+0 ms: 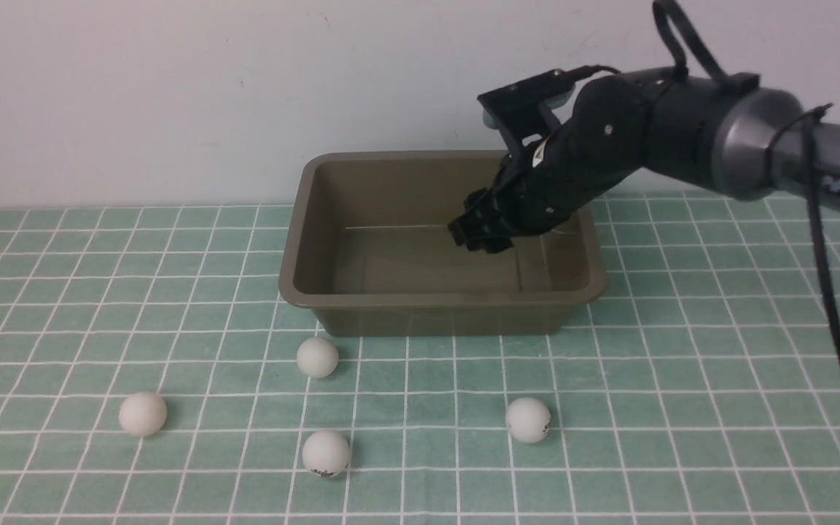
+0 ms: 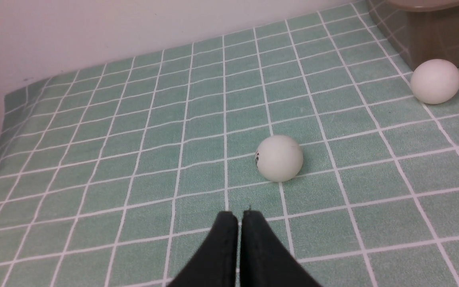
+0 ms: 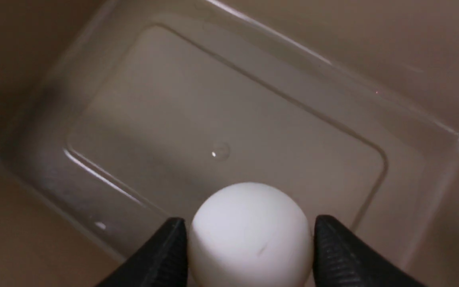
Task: Put the table tennis balls in the box on the green coffee tablecloth.
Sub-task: 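Release the ping pong ball into the bin and lift the gripper away, then reach for and grasp a ping pong ball on the table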
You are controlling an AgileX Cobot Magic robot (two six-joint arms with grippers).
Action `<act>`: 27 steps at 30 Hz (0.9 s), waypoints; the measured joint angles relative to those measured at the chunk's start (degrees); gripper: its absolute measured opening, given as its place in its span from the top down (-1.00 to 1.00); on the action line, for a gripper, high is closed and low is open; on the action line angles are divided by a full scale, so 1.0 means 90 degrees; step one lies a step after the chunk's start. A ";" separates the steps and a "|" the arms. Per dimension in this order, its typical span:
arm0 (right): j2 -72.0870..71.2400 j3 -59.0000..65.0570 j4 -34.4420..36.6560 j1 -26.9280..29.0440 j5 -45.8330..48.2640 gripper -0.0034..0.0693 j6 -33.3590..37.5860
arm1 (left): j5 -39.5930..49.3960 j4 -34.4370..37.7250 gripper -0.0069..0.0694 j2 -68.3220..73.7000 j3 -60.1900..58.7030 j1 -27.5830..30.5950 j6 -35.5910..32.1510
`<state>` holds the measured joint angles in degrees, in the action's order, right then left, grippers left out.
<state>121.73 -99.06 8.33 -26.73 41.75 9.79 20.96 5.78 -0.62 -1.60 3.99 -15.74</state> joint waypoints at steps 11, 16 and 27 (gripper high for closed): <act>-0.0365 -0.0213 -0.0454 0.0000 0.0857 -0.46 -0.0086 | 0.0000 0.0000 0.83 0.0000 0.0000 0.0000 0.0000; -0.0999 -0.0244 -0.0482 0.0000 0.1975 -0.47 -0.0130 | 0.0000 0.0000 0.83 0.0000 0.0000 0.0000 0.0000; -0.1575 0.0095 0.0656 -0.0064 0.3233 -0.28 -0.0089 | 0.0000 0.0000 0.83 0.0000 0.0000 0.0000 0.0000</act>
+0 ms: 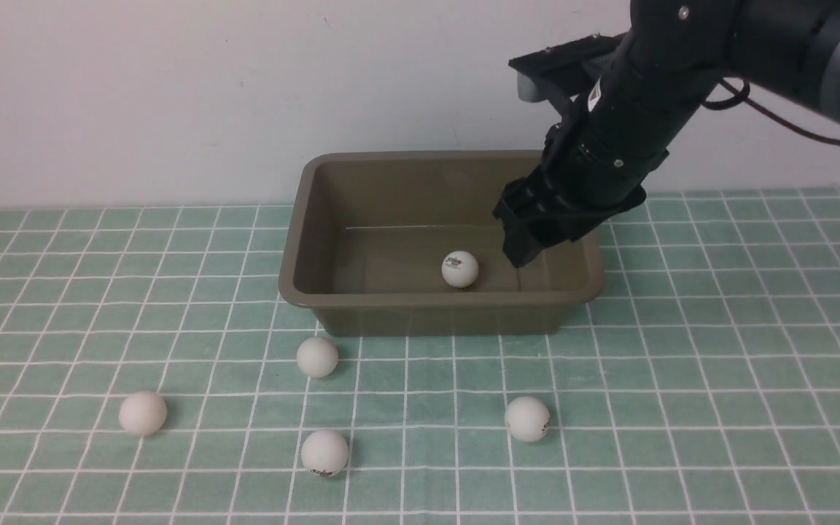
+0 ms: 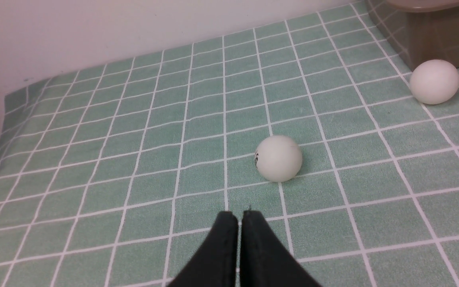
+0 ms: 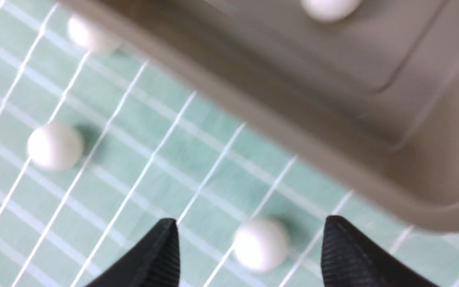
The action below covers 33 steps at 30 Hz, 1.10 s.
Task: Put the table tennis balls in the box on the green coffee tablecloth.
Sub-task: 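Reach for and grasp a ping pong ball on the table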
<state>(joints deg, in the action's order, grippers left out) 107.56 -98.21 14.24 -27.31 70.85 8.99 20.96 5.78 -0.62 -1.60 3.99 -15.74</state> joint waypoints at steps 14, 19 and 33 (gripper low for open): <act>-0.0608 0.2951 0.0071 -0.0670 -0.1137 -0.02 0.0293 | 0.0000 0.0000 0.83 0.0000 0.0000 0.0000 0.0000; -0.0608 0.3089 -0.0118 -0.0670 -0.1986 -0.02 0.0305 | 0.0000 0.0000 0.83 0.0000 0.0000 0.0000 0.0000; -0.0213 0.3092 -0.0585 -0.0670 -0.2639 -0.13 0.0305 | 0.0000 0.0000 0.83 0.0000 0.0000 0.0000 0.0000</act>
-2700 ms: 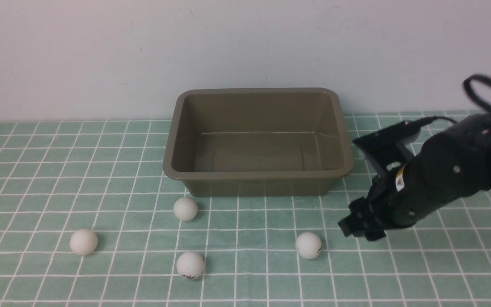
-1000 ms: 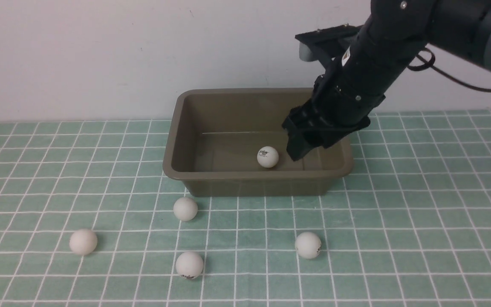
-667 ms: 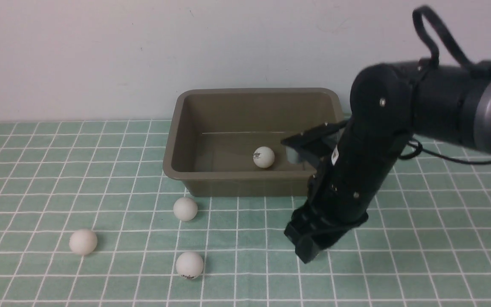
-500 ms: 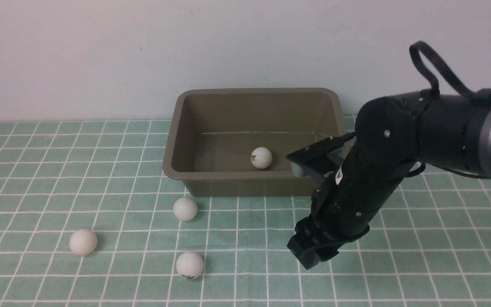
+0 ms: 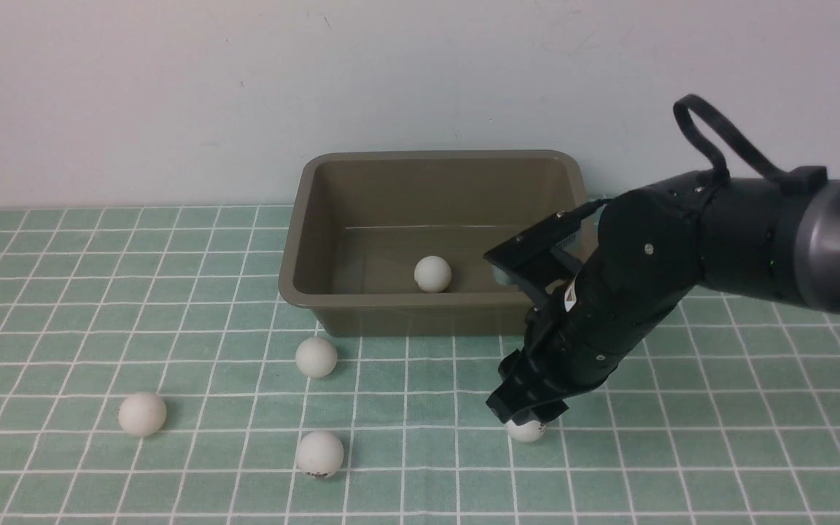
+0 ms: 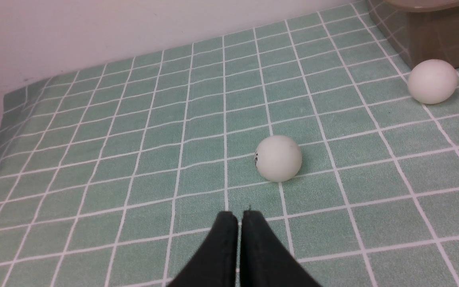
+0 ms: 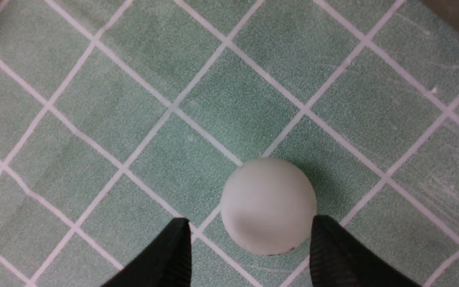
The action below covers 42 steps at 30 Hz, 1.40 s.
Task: Put the table tennis balls in the box on the green coffee tablecloth.
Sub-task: 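Reach for and grasp a ping pong ball on the table, then release the ping pong ball into the bin and lift the gripper away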
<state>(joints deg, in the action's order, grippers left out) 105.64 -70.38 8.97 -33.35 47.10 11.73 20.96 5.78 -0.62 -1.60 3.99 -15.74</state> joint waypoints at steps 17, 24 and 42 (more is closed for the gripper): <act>0.0622 -0.0035 0.0016 0.0000 -0.0238 -0.09 -0.0175 | 0.0000 0.0000 0.83 0.0000 0.0000 0.0000 0.0000; 0.0284 -0.0897 0.0682 0.0000 0.0972 -0.09 0.0161 | 0.0000 0.0000 0.83 0.0000 0.0000 0.0000 0.0000; 0.0613 -0.3372 -0.0615 0.0190 -0.0183 -0.09 0.0094 | 0.0000 0.0000 0.83 0.0000 0.0000 0.0000 0.0000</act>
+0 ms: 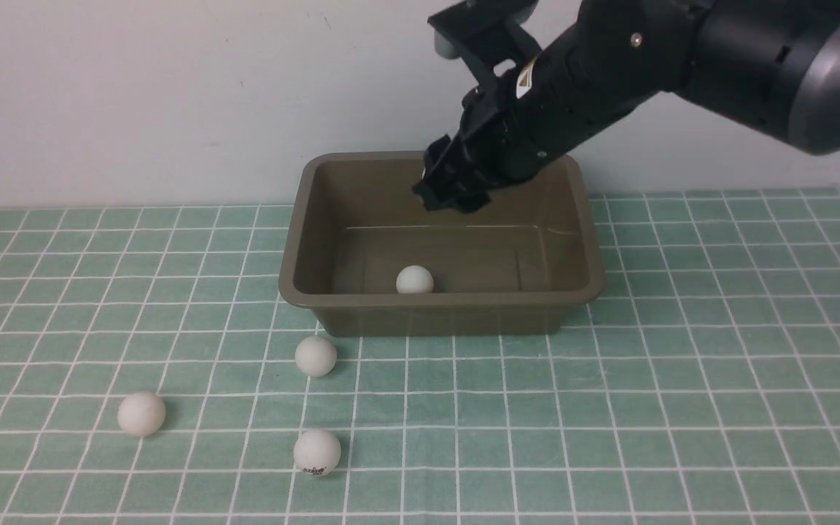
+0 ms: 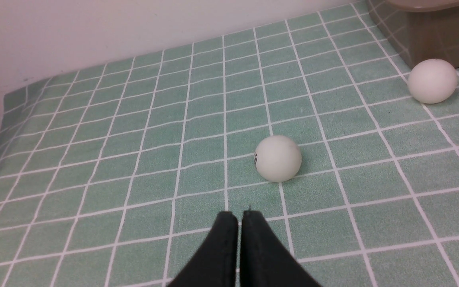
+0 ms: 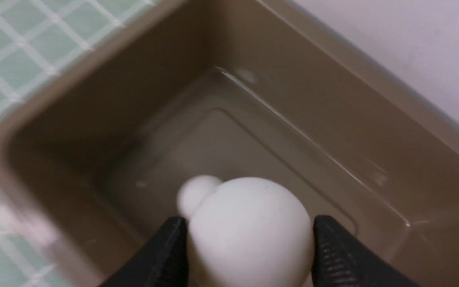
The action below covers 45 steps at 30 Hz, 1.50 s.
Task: Put the table tennis balls in the box on the green coffee tablecloth.
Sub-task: 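Release the ping pong ball into the bin and lift the gripper away, then reach for and grasp a ping pong ball on the table beside the basket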
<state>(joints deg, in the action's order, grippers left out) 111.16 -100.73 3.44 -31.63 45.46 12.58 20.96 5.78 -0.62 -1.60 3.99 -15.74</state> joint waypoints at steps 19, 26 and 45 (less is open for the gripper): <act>0.1415 -0.0067 -0.0150 0.0305 -0.0342 -0.47 -0.0113 | 0.0000 0.0000 0.83 0.0000 0.0000 0.0000 0.0000; 0.1007 -0.1254 -0.0382 0.0305 0.0752 -0.14 -0.0113 | 0.0000 0.0000 0.83 0.0000 0.0000 0.0000 0.0000; -0.4424 0.0467 -0.0998 0.0311 0.1890 0.95 0.0196 | 0.0000 0.0674 0.83 0.0000 0.0000 0.0000 0.0360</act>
<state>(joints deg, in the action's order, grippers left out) 71.35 -96.52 -5.55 -28.83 62.47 14.35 20.96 11.85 -0.62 -1.60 3.99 -12.50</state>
